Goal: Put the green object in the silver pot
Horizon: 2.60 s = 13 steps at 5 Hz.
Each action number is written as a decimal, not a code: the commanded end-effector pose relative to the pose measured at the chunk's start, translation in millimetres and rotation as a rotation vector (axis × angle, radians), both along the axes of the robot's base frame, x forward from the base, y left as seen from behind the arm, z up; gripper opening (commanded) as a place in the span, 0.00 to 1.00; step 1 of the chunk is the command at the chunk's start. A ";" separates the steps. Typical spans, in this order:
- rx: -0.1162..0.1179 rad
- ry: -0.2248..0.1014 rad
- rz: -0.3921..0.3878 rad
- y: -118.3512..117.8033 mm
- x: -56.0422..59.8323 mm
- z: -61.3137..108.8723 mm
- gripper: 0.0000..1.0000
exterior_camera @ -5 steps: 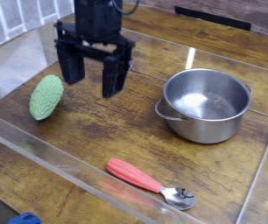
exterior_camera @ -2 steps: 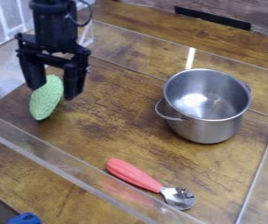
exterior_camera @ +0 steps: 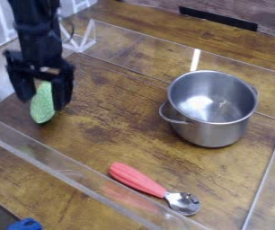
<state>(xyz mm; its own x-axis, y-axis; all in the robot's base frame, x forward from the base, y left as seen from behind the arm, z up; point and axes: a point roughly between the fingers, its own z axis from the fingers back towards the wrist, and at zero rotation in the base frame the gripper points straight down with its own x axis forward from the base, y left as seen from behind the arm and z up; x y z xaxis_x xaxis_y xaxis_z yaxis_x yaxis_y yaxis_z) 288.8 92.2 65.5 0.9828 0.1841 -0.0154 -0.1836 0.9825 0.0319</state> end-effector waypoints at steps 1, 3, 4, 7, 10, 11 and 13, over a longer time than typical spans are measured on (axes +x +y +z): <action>0.002 -0.062 0.020 16.7 7.3 -0.8 1.00; -0.005 -0.080 0.064 26.6 18.8 -11.4 1.00; -0.008 -0.085 0.087 23.4 24.1 -17.0 1.00; -0.009 -0.096 0.126 35.2 26.6 -22.4 1.00; -0.015 -0.090 0.077 23.6 46.4 -17.5 0.00; -0.035 -0.078 0.039 33.3 51.0 -21.8 0.00; -0.067 -0.057 0.018 47.6 52.3 -23.2 0.00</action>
